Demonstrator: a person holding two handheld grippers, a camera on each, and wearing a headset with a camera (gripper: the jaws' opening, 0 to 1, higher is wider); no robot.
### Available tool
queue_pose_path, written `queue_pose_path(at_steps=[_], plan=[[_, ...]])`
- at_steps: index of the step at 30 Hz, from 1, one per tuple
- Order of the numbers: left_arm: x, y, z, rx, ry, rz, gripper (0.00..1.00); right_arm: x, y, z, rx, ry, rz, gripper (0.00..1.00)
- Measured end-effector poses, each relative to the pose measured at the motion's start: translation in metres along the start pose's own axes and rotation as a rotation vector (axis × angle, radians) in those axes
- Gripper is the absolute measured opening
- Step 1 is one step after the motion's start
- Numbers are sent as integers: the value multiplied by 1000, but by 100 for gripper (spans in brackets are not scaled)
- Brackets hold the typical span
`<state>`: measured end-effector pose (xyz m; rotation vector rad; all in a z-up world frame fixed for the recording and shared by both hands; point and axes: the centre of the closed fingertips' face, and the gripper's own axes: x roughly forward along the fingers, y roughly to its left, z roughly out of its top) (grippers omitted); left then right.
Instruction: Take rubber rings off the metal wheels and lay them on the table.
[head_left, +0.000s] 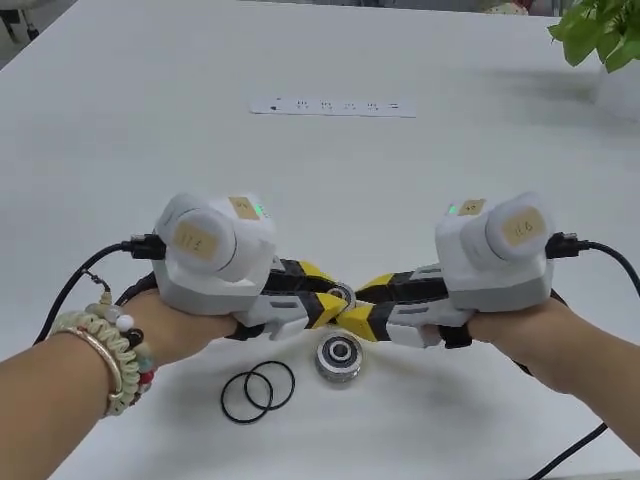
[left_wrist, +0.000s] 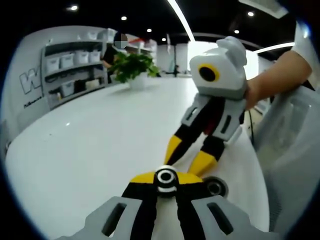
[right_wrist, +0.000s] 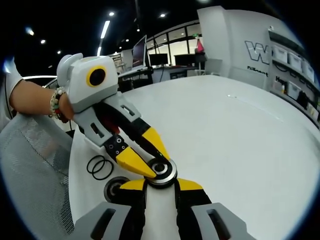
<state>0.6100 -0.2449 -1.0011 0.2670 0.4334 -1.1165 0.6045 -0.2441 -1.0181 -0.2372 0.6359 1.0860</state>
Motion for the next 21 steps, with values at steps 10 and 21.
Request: queue_pose_path(at_steps=[10,21], plan=[[0,0,0,-6,0,2,15,-2,-1,-3,-84,27,-15,15],[1,0,0,-7,0,2,15,0,0,-2,-146,40,-30,18]])
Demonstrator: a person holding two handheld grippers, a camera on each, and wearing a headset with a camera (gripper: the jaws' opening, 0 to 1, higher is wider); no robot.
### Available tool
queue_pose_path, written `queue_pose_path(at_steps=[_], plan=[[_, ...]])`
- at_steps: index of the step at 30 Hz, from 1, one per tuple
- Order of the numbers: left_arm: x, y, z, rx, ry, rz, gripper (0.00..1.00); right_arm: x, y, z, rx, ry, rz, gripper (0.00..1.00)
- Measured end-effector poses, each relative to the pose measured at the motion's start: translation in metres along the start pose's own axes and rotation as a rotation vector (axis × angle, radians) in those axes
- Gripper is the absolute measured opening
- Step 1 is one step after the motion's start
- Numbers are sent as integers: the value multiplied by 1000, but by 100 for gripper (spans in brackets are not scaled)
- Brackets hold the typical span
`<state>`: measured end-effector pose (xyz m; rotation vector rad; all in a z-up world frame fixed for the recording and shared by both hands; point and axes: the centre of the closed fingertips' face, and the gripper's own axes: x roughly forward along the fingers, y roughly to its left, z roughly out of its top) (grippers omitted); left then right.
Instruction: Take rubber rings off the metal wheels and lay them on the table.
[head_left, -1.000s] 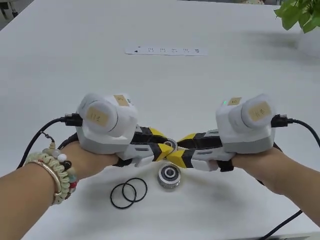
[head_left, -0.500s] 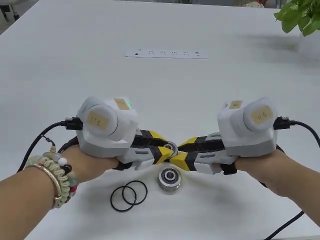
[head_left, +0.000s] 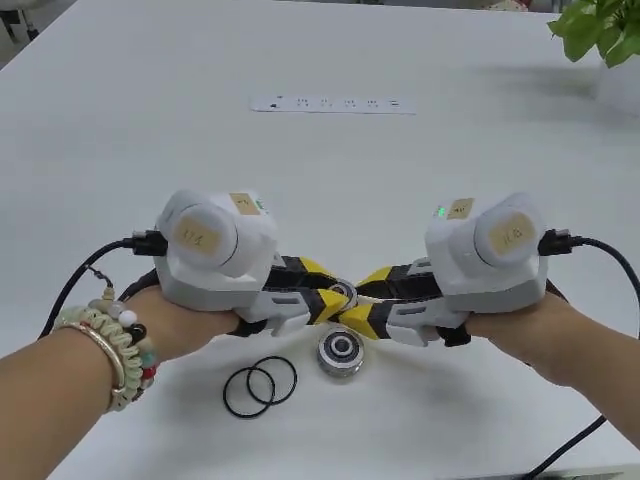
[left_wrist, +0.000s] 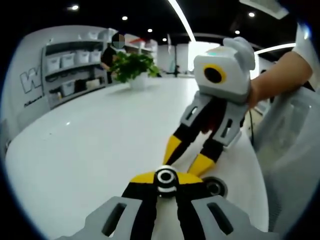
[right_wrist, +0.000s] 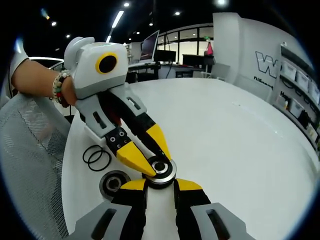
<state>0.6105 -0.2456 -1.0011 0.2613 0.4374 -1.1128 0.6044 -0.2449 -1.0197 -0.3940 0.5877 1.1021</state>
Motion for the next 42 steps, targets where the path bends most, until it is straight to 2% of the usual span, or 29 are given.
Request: queue_pose_path(at_steps=[5,6,7,9,12,16,18,20,23,25,26,27,38,42], plan=[[0,1,0,-3,1,2,15,-2,0,-1,-12,9,3,14],[0,1,0,-4,2,6,15,-3,-1,-3,-19,21,-2,8],[0,1,0,-8,3,1,15,-5,-7,-5,-38,29,-32,0],[0,1,-1,-6,3,2,15,-3,-6,-4,-6,18,-21,0],[0,1,-1,-5,3,2,15,-3,-5,-3,-36,28,-32,0],[0,0,0,-2,2,-2,15,-4,-6,-4,9,27,-21,0],[0,0,0,-1,1,-4,15,-6,-6,-4,25,25,-13,4],[1,0,0,-1,0,-5,15,-6,-3,-2,53,14,5,17],[1,0,1,-2,-1,-6,15,-4,-2,-2,37,15,3,19],[1,-1,1,-2,-1,-6,15,0,2,2,57,-15,12,24],[1,-1,1,-2,-1,-6,15,2,-2,6,76,-45,-11,25],[1,-1,1,-2,-2,-6,15,3,1,5,73,-35,5,25],[1,-1,1,-1,-2,-5,15,2,2,1,-4,5,4,19],[1,-1,1,-2,-2,-4,15,1,3,-1,-10,16,7,18]])
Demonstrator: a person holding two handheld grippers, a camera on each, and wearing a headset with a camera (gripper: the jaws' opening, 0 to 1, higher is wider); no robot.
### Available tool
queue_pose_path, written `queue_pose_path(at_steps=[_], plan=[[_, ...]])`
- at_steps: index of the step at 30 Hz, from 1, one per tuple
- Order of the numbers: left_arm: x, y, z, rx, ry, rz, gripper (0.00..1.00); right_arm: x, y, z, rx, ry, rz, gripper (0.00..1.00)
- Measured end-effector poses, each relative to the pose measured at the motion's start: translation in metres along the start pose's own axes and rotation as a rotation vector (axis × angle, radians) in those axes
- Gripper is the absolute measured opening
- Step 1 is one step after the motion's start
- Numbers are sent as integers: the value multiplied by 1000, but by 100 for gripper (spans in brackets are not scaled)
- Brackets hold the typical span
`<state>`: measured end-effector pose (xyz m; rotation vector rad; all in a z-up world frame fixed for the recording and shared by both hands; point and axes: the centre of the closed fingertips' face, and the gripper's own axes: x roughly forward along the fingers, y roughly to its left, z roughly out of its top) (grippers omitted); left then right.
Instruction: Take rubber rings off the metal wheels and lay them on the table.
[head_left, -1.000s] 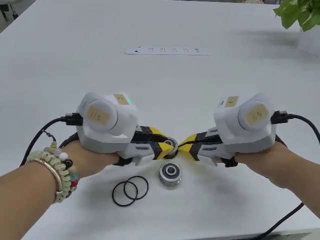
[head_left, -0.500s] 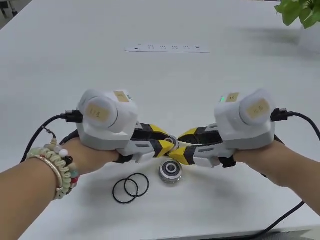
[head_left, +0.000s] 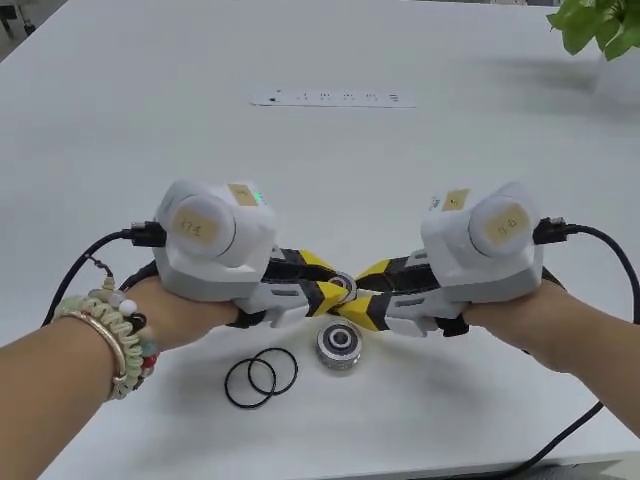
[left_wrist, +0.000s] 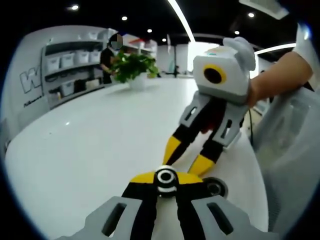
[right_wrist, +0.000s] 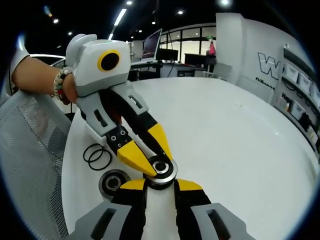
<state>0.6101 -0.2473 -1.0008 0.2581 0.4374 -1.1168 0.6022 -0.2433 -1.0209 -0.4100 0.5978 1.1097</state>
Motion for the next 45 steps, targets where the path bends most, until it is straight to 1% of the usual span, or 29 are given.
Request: queue_pose_path(at_steps=[4,9,12,14,16,21,22,24,25,26,29,33,35,37,41,43,44,45], plan=[[0,1,0,0,1,1,15,-2,0,-2,0,7,3,15],[0,0,0,-2,1,3,15,-2,0,-2,-5,15,3,15],[0,1,0,-2,1,4,15,-5,-1,-5,-8,21,2,10],[0,1,0,-1,1,4,15,-5,-4,-5,-14,22,-11,5],[0,1,0,-1,1,4,15,-5,-4,-5,6,24,-12,5],[0,1,0,-1,0,4,15,-5,-4,-5,0,25,-12,5],[0,1,0,-2,-1,3,15,-5,-4,-5,3,25,-13,5],[0,1,0,-2,-2,3,15,-6,-5,-6,45,20,-12,6],[0,1,0,-4,-3,2,15,-6,-3,-6,94,11,0,6],[0,1,0,-4,-3,2,15,-5,-1,-6,117,8,12,9],[0,1,-1,-6,-6,2,15,-5,-1,-6,92,10,11,9],[0,1,-1,-8,-8,2,15,-5,-1,-7,99,18,16,7],[0,1,-1,-8,-8,2,15,-6,-4,-7,77,20,1,2],[0,2,-1,-9,-9,3,15,-6,-3,-7,88,20,6,2],[0,2,-1,-9,-8,5,15,-5,-4,-6,38,38,-18,0],[-1,2,-1,-8,-6,6,15,-5,-6,-5,55,50,-32,0],[-1,2,-1,-7,-6,6,15,-5,-8,-6,87,57,-39,0],[-1,2,-1,-6,-5,5,15,-5,-9,-6,97,57,-40,0]])
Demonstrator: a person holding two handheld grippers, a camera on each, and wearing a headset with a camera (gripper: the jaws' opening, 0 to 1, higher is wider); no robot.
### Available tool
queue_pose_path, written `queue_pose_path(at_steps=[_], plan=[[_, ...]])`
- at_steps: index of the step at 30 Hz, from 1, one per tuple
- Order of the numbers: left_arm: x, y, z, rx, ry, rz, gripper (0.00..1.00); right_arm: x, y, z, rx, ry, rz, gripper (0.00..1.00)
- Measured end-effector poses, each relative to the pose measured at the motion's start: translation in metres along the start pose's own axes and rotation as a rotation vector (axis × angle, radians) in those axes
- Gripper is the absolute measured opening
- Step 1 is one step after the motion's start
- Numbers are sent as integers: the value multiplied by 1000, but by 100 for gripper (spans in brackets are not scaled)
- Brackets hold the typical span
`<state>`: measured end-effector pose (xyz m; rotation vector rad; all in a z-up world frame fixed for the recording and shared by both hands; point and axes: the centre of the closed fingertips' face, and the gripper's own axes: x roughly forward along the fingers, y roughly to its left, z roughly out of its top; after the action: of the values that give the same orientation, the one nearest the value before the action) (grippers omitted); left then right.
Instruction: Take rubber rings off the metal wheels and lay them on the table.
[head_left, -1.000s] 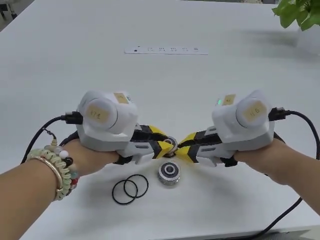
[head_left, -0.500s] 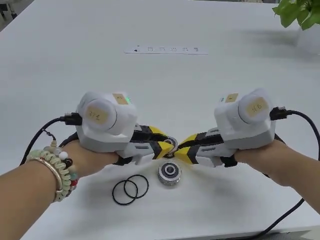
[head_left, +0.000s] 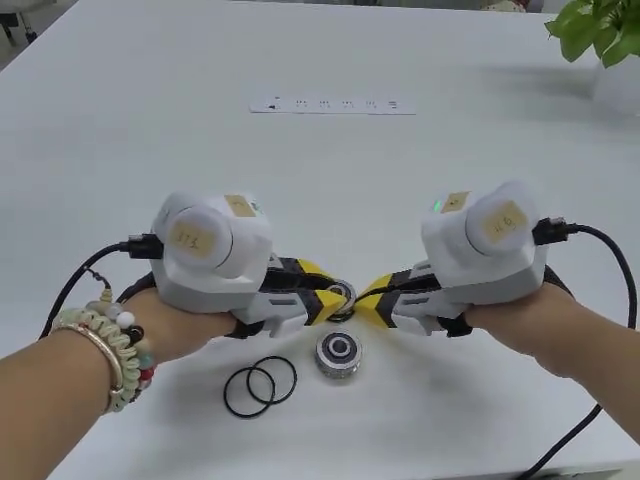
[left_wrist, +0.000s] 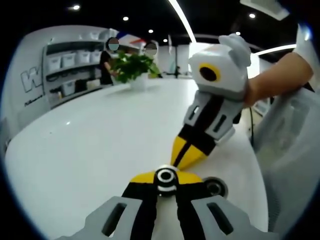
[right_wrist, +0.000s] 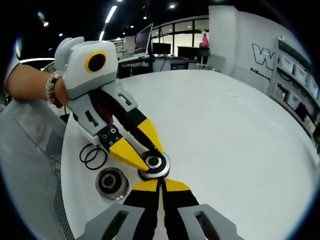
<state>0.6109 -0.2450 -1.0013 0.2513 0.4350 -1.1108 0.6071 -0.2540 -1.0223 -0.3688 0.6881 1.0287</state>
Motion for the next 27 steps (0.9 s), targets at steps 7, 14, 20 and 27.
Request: queue_pose_path(at_steps=[7,14,20,27], plan=[[0,-2,0,9,2,-7,14,-3,-3,-2,85,-4,3,0],[1,-2,1,8,2,-6,14,-4,-7,1,-36,7,-52,0],[0,-2,1,9,2,-5,14,-5,-7,0,81,-4,-34,0],[1,-4,1,13,2,-13,14,-10,-5,3,353,-73,43,0]])
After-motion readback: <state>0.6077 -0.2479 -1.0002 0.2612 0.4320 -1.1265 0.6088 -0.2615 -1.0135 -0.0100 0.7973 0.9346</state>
